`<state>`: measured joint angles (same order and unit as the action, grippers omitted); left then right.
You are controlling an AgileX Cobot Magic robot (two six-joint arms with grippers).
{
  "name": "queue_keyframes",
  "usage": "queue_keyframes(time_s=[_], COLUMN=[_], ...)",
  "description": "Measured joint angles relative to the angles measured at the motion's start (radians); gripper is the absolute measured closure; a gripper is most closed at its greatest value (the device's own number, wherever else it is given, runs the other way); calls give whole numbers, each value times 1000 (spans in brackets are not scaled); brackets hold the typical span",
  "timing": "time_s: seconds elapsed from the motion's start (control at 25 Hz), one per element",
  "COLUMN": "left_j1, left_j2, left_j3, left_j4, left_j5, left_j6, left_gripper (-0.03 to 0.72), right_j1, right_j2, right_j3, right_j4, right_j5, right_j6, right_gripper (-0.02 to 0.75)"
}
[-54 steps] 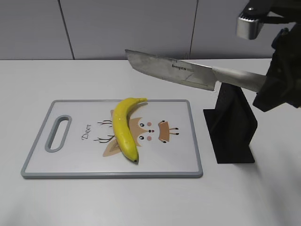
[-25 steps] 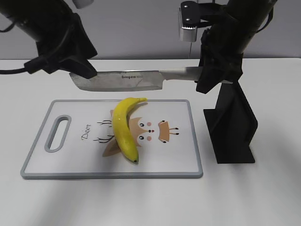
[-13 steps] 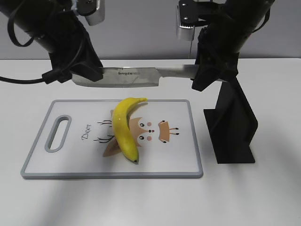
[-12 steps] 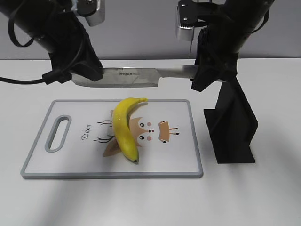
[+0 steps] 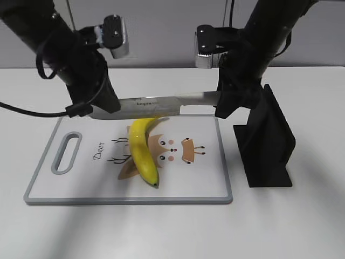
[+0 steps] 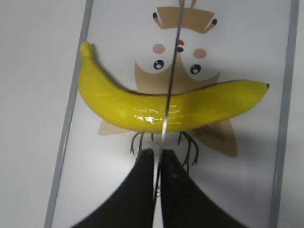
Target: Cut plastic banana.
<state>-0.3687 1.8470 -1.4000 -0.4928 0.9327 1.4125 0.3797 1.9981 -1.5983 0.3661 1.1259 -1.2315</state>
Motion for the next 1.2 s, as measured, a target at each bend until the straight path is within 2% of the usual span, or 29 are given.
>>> queue_keyframes(time_s=[0.28,0.52,0.88,1.2], left_j1=[-4,-4,-15,-20], left_j2=[19,79,80,-26], left_j3=[160,174,166,180], left_j4=[-2,-8,-9,-7], left_j5=[-186,-269,-271,-191], left_j6=[-6,-4,0,-18], left_gripper=[672,667,667,672], right_j1=[7,8,7,9], right_j2=[103,194,212,87], right_j3=[0,-10,-18,-5], right_j4=[-1,-4,-26,-24], right_j5=[-42,-97,-102,-42], right_j6=[-19,-31,-28,-14], right_gripper=[559,554,549,550])
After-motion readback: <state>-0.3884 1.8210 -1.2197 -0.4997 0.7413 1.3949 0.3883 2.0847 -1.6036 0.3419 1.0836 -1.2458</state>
